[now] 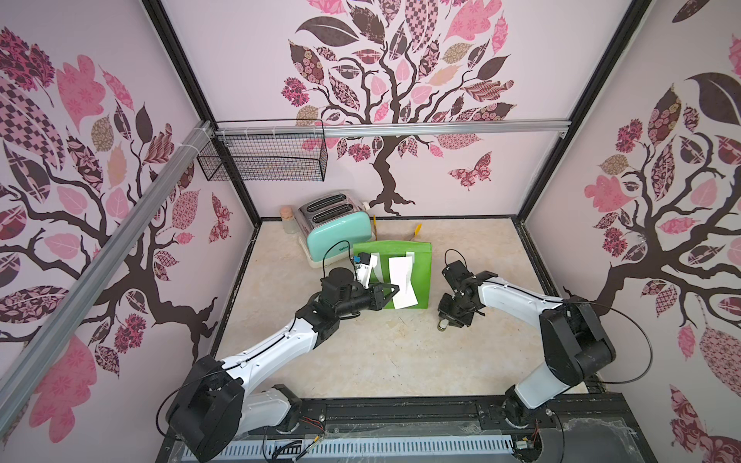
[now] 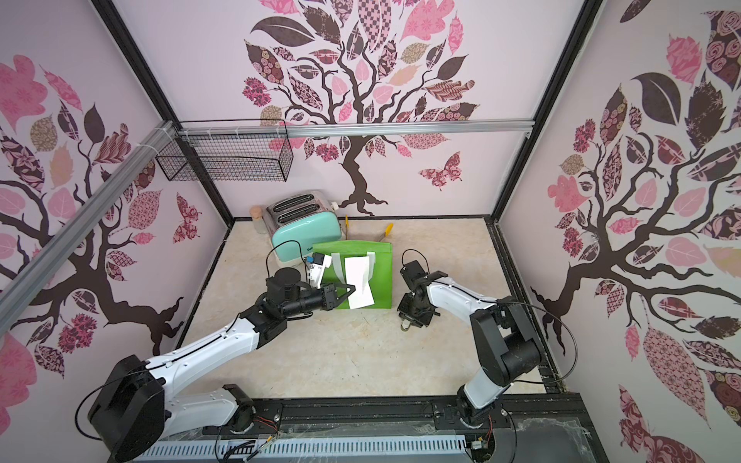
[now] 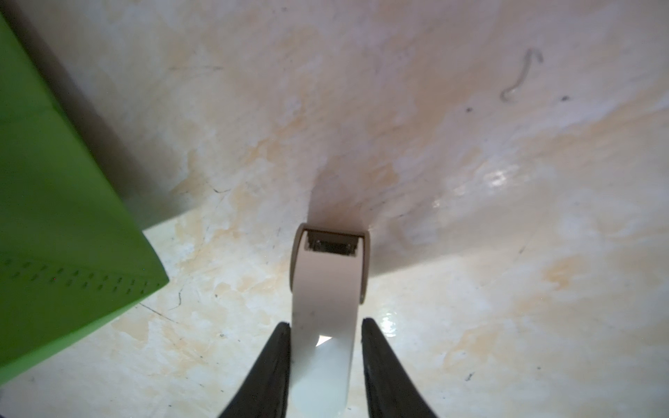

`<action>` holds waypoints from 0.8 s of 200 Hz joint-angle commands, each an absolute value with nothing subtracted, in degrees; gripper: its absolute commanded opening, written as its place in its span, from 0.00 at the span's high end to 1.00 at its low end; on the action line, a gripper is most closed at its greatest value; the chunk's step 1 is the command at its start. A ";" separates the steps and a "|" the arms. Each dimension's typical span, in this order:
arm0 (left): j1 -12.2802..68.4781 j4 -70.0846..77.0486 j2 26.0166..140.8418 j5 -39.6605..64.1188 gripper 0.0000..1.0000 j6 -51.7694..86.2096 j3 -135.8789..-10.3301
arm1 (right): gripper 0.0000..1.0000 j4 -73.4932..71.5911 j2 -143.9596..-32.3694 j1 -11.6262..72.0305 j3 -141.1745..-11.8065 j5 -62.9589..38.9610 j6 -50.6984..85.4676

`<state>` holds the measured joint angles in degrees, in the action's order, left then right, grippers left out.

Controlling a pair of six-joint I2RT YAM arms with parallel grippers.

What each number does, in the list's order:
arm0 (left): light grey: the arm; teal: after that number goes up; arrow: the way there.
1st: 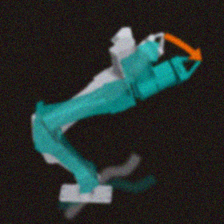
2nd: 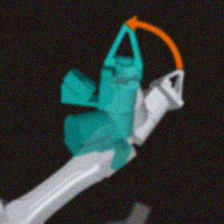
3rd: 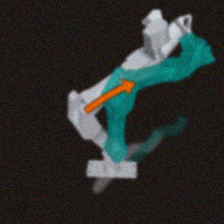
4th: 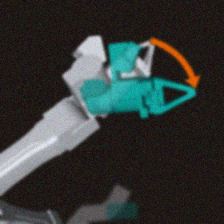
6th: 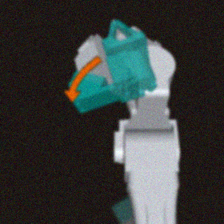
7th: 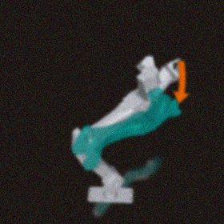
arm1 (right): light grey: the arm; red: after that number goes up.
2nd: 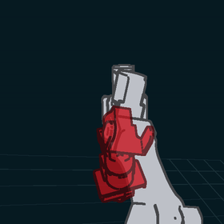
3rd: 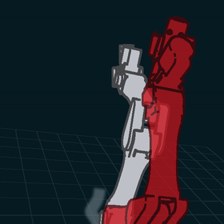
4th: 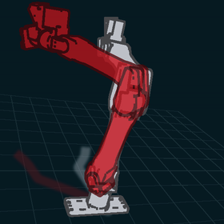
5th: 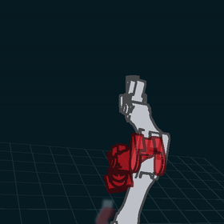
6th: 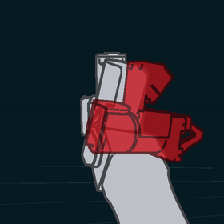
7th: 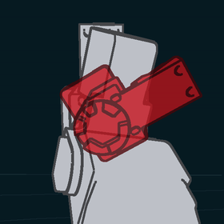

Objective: Staple the receipts to the bags
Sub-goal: Pick up the stapler from the center of the board.

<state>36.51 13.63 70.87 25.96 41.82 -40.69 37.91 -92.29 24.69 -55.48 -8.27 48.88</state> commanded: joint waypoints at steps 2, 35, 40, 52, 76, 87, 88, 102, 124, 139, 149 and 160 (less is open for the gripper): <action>36.39 14.45 69.44 26.13 1.00 41.08 -38.89 | 0.72 40.79 -93.10 25.05 -57.73 -6.99 48.12; 36.45 14.48 69.43 26.07 1.00 40.70 -38.79 | 0.85 41.13 -92.71 25.05 -57.24 -7.25 47.81; 36.44 14.50 69.43 26.00 1.00 40.62 -38.76 | 0.86 41.09 -92.24 25.07 -57.05 -7.26 47.87; 36.42 14.45 69.43 25.96 1.00 40.36 -38.78 | 0.89 40.77 -90.44 25.06 -56.70 -6.71 47.99; 36.22 14.48 69.39 25.81 1.00 39.34 -39.01 | 0.95 40.52 -84.45 25.07 -57.27 -3.60 47.34; 35.79 15.15 69.52 26.12 1.00 38.92 -39.03 | 0.95 40.30 -81.23 25.06 -58.14 -2.01 46.55; 35.78 15.18 69.52 26.16 1.00 38.88 -39.02 | 0.95 40.28 -80.96 25.05 -58.25 -1.84 46.43; 35.37 16.60 69.69 26.49 1.00 38.44 -39.03 | 0.94 40.43 -77.53 25.08 -60.29 0.31 45.10; 35.27 16.46 70.77 25.64 1.00 37.45 -40.00 | 0.94 40.63 -73.87 25.07 -64.87 3.48 42.98; 35.07 15.79 72.16 25.21 1.00 36.85 -41.40 | 0.94 39.93 -72.33 25.05 -68.50 4.99 41.66; 34.60 15.32 73.21 25.29 1.00 36.84 -42.36 | 0.93 38.39 -71.57 25.05 -70.68 5.75 40.69; 34.15 15.54 74.43 25.47 1.00 36.78 -43.18 | 0.93 36.31 -71.28 25.13 -72.94 5.77 39.46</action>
<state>35.20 14.90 71.94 25.78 38.52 -40.47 39.13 -73.87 24.69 -67.72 2.28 43.22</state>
